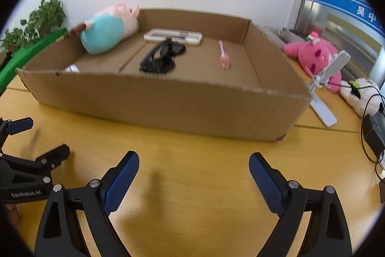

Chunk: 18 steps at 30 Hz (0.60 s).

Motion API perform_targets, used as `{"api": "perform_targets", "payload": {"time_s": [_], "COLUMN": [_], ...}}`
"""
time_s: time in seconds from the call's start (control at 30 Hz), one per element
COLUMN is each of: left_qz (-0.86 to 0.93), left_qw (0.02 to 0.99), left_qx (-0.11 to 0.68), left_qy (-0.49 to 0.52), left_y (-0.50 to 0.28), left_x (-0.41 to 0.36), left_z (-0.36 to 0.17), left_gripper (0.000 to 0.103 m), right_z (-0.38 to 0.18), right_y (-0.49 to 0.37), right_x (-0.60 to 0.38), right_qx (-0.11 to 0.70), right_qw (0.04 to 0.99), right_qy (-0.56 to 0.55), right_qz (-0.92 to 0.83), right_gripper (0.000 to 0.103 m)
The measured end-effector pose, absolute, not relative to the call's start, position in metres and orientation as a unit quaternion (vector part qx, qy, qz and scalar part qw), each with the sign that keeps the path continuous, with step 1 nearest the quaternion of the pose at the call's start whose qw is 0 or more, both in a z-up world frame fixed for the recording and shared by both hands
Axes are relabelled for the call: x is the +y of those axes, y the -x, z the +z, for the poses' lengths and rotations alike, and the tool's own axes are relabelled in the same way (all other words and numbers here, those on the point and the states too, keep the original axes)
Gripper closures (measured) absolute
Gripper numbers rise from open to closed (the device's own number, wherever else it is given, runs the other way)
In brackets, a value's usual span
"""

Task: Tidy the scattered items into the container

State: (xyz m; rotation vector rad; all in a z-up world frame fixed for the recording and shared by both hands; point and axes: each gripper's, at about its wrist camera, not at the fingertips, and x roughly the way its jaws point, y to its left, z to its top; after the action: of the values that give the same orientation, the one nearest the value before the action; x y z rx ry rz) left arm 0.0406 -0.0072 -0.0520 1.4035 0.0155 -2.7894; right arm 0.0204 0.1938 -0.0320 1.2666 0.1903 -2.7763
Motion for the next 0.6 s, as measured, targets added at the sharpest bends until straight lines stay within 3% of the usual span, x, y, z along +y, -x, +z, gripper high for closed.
{"api": "perform_targets", "payload": {"time_s": [0.17, 0.23, 0.6], "left_qz": [-0.892, -0.892, -0.892], "left_qw": [0.015, 0.015, 0.015], "left_qx": [0.014, 0.014, 0.015], "left_qy": [-0.452, -0.452, -0.452], "left_y": [-0.037, -0.037, -0.037], "left_x": [-0.006, -0.006, -0.006], "left_z": [-0.052, -0.052, -0.052], "left_gripper": [0.000, 0.000, 0.000], "right_z": [-0.048, -0.050, -0.049], "right_y": [-0.015, -0.010, -0.007], "right_x": [0.200, 0.201, 0.199], "right_qx": [0.031, 0.031, 0.034], "right_qw": [0.058, 0.059, 0.060], "right_qy": [-0.443, -0.449, -0.454], "right_qz": [-0.894, -0.891, -0.888], "right_gripper": [0.007, 0.000, 0.000]}}
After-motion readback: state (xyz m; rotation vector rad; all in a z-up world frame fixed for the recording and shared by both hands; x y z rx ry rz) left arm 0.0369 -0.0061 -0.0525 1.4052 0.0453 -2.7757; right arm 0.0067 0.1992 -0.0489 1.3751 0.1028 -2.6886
